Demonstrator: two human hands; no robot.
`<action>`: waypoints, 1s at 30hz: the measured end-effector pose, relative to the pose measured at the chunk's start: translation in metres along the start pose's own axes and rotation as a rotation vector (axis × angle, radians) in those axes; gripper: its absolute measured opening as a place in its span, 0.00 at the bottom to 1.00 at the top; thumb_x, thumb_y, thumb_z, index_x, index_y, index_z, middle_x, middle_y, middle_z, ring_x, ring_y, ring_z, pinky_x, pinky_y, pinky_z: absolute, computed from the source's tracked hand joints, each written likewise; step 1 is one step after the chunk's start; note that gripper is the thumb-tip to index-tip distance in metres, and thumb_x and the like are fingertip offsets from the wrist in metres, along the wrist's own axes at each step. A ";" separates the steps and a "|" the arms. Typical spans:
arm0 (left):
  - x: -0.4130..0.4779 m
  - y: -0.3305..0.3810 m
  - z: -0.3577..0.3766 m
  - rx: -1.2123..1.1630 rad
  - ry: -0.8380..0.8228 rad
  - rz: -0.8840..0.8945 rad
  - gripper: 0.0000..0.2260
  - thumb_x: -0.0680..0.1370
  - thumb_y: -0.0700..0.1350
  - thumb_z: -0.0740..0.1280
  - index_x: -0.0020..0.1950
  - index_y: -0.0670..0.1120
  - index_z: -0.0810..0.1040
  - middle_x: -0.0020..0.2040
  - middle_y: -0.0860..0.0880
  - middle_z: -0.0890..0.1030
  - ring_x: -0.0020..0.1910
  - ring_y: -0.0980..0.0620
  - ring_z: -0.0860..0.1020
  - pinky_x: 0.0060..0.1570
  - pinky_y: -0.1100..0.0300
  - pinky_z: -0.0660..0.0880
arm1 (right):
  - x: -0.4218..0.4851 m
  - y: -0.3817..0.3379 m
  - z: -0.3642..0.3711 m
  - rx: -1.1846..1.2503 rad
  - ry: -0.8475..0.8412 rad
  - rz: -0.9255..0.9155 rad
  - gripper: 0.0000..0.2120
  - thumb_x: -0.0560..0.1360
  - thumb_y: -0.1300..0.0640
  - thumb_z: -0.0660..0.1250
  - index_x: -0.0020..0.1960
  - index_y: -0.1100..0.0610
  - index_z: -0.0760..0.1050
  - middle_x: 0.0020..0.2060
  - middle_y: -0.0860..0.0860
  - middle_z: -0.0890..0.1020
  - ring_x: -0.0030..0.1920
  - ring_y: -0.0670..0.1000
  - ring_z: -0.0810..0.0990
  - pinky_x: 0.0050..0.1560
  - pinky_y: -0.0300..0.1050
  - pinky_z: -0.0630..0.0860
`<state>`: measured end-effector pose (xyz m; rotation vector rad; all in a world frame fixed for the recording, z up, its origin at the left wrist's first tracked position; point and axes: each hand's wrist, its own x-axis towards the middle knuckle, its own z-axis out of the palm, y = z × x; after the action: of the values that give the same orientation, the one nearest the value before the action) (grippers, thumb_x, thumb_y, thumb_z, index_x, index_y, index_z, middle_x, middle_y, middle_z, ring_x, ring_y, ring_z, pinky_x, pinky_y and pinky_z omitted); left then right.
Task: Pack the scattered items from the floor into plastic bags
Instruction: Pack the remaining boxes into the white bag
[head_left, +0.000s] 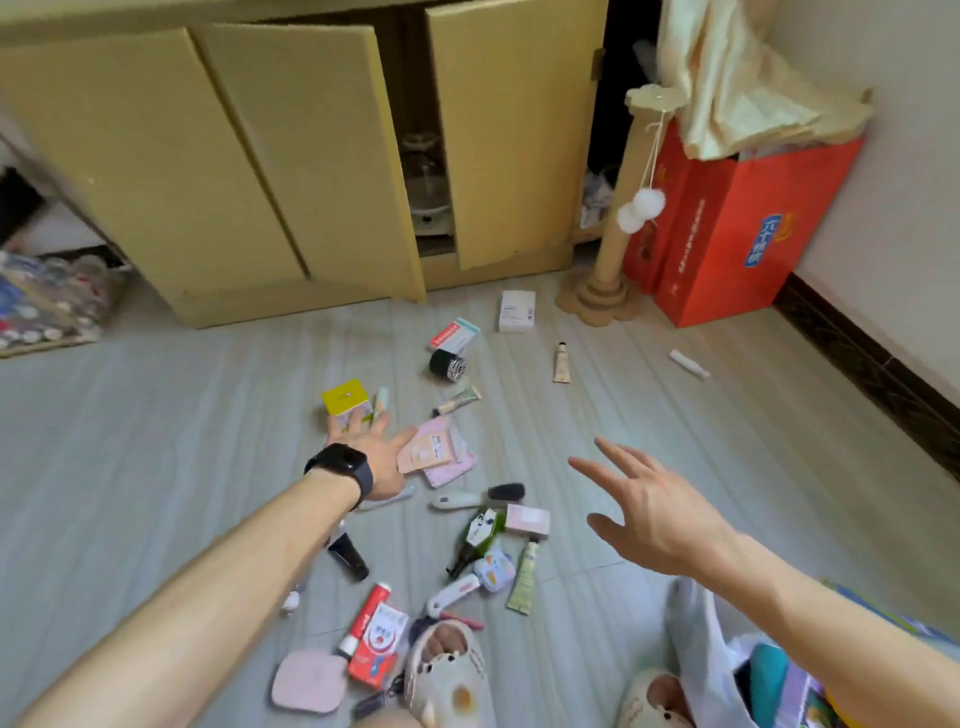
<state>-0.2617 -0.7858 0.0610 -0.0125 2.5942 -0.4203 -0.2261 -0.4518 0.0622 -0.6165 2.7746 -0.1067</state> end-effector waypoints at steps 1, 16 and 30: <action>0.004 -0.010 0.019 -0.026 -0.039 -0.024 0.34 0.77 0.62 0.58 0.79 0.61 0.46 0.80 0.48 0.47 0.77 0.37 0.47 0.72 0.36 0.49 | 0.014 -0.007 0.007 0.006 -0.060 -0.014 0.32 0.79 0.41 0.59 0.79 0.40 0.49 0.80 0.51 0.52 0.78 0.55 0.55 0.73 0.51 0.63; 0.208 0.020 0.130 -0.222 -0.062 -0.004 0.42 0.74 0.59 0.64 0.80 0.54 0.43 0.79 0.46 0.50 0.76 0.39 0.54 0.73 0.45 0.55 | 0.177 -0.031 0.179 -0.039 -0.392 -0.086 0.20 0.77 0.51 0.63 0.68 0.49 0.65 0.63 0.54 0.69 0.60 0.58 0.71 0.50 0.51 0.69; 0.259 0.060 0.133 -0.987 -0.296 -0.234 0.43 0.56 0.58 0.83 0.63 0.45 0.67 0.57 0.51 0.78 0.56 0.48 0.77 0.57 0.55 0.74 | 0.164 -0.019 0.211 0.092 -0.319 -0.012 0.29 0.75 0.58 0.62 0.71 0.45 0.54 0.69 0.54 0.58 0.60 0.60 0.66 0.45 0.50 0.69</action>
<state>-0.4185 -0.7902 -0.1919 -0.6573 2.2470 0.7519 -0.2967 -0.5404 -0.1810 -0.5710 2.4449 -0.1260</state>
